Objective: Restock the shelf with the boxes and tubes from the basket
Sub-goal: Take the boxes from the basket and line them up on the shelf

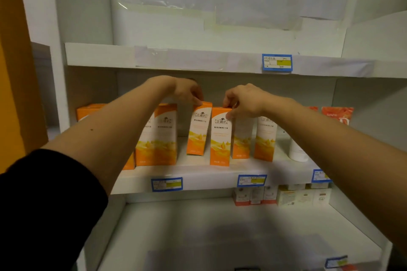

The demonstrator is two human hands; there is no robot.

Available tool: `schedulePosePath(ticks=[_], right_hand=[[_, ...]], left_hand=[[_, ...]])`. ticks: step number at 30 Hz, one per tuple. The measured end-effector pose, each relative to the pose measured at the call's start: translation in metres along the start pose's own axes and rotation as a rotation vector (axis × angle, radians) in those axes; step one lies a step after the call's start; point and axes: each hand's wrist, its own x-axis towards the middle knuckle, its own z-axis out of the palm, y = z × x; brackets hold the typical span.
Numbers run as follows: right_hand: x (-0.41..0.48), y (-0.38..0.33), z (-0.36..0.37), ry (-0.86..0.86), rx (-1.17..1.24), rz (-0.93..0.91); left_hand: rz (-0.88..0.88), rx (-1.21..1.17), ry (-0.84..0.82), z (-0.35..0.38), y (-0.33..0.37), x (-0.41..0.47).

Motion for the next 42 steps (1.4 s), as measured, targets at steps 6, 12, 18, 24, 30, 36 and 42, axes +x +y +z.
schedulePosePath(ticks=[6,12,18,24,30,36,42], right_hand=[[0.002,-0.002,-0.002,-0.017,0.005,-0.004],[0.006,-0.004,-0.001,-0.005,0.043,-0.015],[0.014,-0.015,-0.002,0.027,0.123,-0.061],[0.03,-0.039,0.003,0.058,0.126,-0.108],[0.041,-0.051,0.017,0.024,0.14,-0.115],[0.04,-0.046,0.016,0.064,0.123,-0.114],[0.021,-0.005,-0.005,0.104,0.048,-0.073]], left_hand=[[-0.098,-0.023,-0.015,0.004,-0.026,-0.013],[-0.138,-0.05,-0.022,0.006,-0.032,-0.018],[-0.155,-0.115,-0.015,0.008,-0.034,-0.017],[-0.153,-0.091,0.075,0.001,-0.031,-0.017],[-0.117,-0.054,0.144,-0.006,-0.027,-0.022],[-0.042,-0.071,0.184,-0.004,-0.019,-0.02],[0.064,-0.104,0.194,0.007,0.004,-0.002]])
